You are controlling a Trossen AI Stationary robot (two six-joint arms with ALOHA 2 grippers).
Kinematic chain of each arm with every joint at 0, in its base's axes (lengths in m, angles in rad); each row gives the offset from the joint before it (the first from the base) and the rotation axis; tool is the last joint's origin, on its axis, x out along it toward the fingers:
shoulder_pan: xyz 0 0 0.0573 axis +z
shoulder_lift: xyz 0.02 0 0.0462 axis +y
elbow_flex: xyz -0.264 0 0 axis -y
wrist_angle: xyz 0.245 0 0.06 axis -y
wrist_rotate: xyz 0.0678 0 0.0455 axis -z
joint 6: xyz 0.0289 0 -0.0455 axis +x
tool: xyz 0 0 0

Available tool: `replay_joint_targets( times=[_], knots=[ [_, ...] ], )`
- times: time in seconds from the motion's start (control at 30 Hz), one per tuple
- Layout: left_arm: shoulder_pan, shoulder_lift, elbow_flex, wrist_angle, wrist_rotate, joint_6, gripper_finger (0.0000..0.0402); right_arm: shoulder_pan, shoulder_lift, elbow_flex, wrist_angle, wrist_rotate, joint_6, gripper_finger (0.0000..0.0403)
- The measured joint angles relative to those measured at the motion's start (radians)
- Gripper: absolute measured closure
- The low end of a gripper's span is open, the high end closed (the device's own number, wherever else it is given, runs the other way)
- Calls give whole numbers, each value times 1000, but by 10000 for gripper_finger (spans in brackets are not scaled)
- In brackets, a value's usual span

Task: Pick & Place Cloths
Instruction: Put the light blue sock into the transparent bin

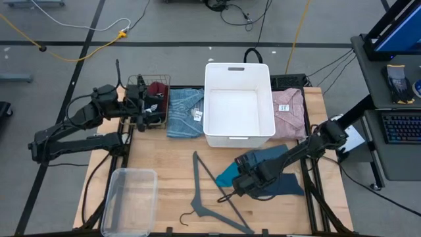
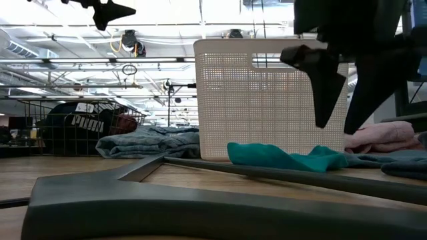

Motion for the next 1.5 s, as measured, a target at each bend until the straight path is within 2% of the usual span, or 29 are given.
replay_joint_targets(
  times=[0.3, 0.43, 0.6, 0.8, 0.97, 1.1, 1.27, 1.5],
  knots=[
    [0, 0, 0, -11, 0, 0, 94, -10, 63, -1, 10, 3, -25, 248],
    [0, 0, 0, -11, 0, 0, 94, -19, 89, -10, 26, 55, -24, 248],
    [0, 0, 0, -11, 0, -1, 94, -31, 129, -10, 22, 54, -23, 257],
    [0, 0, 0, -11, 1, -7, 94, -28, 149, -8, 24, 53, -24, 289],
    [0, 0, 0, -11, 1, -11, 94, -28, 148, -9, 20, 47, 20, 346],
    [0, 0, 0, -11, 1, -12, 94, -29, 131, -12, 15, 20, 68, 395],
    [0, 0, 0, -10, 32, -69, 94, -32, 65, -14, 16, -10, 129, 397],
    [0, 1, 0, -8, 174, -254, 94, -32, -90, -12, 22, -33, 225, 400]
  ],
)
